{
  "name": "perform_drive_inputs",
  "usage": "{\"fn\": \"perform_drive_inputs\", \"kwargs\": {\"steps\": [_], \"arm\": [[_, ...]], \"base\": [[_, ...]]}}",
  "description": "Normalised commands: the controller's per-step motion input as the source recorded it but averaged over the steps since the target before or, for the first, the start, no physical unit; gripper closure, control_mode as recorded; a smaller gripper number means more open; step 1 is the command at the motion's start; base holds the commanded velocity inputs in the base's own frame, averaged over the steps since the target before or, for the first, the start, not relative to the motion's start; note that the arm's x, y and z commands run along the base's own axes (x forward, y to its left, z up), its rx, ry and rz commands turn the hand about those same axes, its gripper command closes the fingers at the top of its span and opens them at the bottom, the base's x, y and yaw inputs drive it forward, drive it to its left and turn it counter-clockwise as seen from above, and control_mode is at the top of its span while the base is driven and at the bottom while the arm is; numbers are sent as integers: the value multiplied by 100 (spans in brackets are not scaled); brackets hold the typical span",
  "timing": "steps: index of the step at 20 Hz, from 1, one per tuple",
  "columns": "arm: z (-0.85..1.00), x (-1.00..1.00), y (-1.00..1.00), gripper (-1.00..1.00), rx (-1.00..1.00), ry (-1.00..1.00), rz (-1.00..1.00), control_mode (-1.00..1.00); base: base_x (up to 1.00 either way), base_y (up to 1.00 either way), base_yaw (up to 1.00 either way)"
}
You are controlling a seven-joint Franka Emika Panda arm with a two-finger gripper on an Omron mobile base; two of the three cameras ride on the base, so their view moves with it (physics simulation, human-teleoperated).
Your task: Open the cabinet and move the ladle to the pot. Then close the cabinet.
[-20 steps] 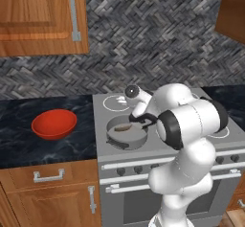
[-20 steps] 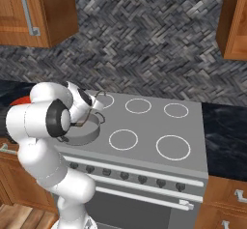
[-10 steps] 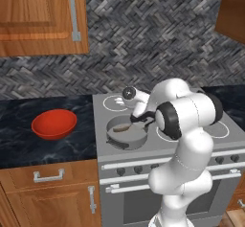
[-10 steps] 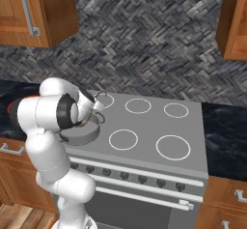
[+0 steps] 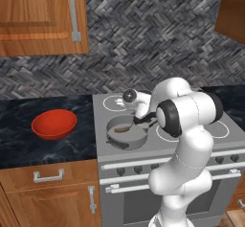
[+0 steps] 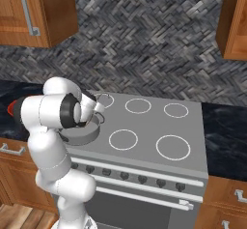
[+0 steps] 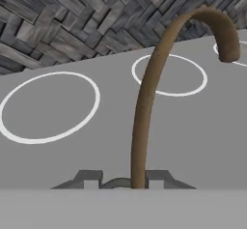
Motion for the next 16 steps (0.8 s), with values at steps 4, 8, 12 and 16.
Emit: {"fn": "perform_drive_inputs", "kwargs": {"steps": [4,8,12,16], "arm": [[6,0,0,-100,0,0,0,-100],[23,-6,0,-100,4,0,0,-100],[29,-17,0,-100,5,6,0,-100],[23,-69,0,-100,5,16,0,-100]], "base": [[0,0,0],[0,0,0],[0,0,0],[0,0,0]]}}
